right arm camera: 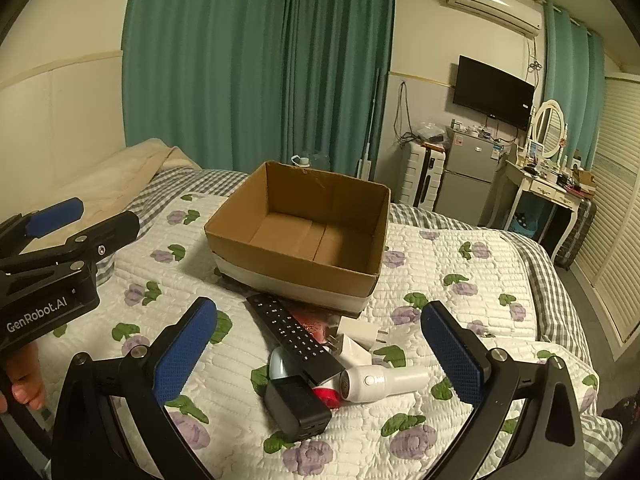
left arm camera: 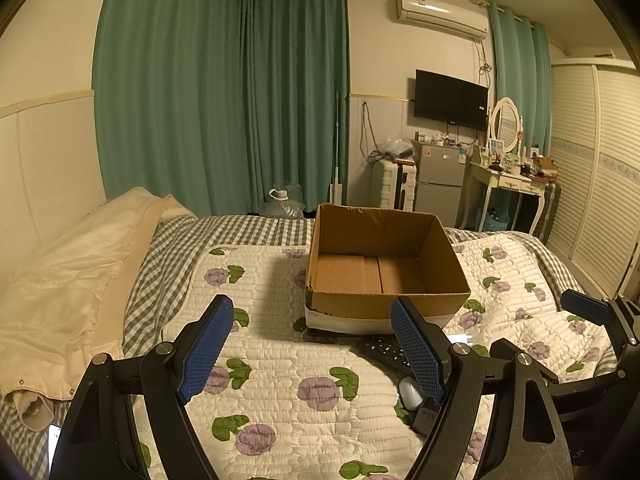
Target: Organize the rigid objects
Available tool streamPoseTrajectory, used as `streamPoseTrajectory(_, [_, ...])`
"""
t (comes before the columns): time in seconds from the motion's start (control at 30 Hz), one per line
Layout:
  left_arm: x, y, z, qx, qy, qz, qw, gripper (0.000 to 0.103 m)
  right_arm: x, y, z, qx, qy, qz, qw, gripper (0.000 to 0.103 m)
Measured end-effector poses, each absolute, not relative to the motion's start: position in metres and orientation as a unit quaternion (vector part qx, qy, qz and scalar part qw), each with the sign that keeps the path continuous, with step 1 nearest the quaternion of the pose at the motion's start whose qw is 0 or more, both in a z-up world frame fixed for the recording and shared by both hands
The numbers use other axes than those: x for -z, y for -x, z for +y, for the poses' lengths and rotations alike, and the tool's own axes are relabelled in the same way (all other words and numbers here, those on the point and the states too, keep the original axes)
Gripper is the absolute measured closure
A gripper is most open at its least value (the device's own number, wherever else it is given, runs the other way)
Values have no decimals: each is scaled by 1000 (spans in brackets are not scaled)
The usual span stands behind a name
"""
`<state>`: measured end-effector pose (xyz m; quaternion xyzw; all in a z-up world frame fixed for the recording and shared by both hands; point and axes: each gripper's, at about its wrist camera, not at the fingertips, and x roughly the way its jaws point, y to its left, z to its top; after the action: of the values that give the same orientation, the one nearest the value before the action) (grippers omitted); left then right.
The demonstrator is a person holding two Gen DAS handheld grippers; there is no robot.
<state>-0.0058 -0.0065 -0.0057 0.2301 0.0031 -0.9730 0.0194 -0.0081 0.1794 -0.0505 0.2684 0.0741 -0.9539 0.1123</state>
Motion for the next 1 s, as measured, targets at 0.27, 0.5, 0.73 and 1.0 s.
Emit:
streamPoseTrajectory(0.27, [14,13,-6,971,-239,2,21,20,57,17,182,950,-277,81,118,2])
streamPoseTrajectory(0.5, [48,40,-6,957,-288,-3,36,20,94,50,184,929,-327,113,132,2])
streamPoseTrajectory(0.73, [92,70,-15,936,-347,1,62,20,141,86,167,897,-378,140,184,12])
streamPoseTrajectory(1.0, [106,76,-23,925,-374,16,70,20,187,121,132,860,-422,187,216,44])
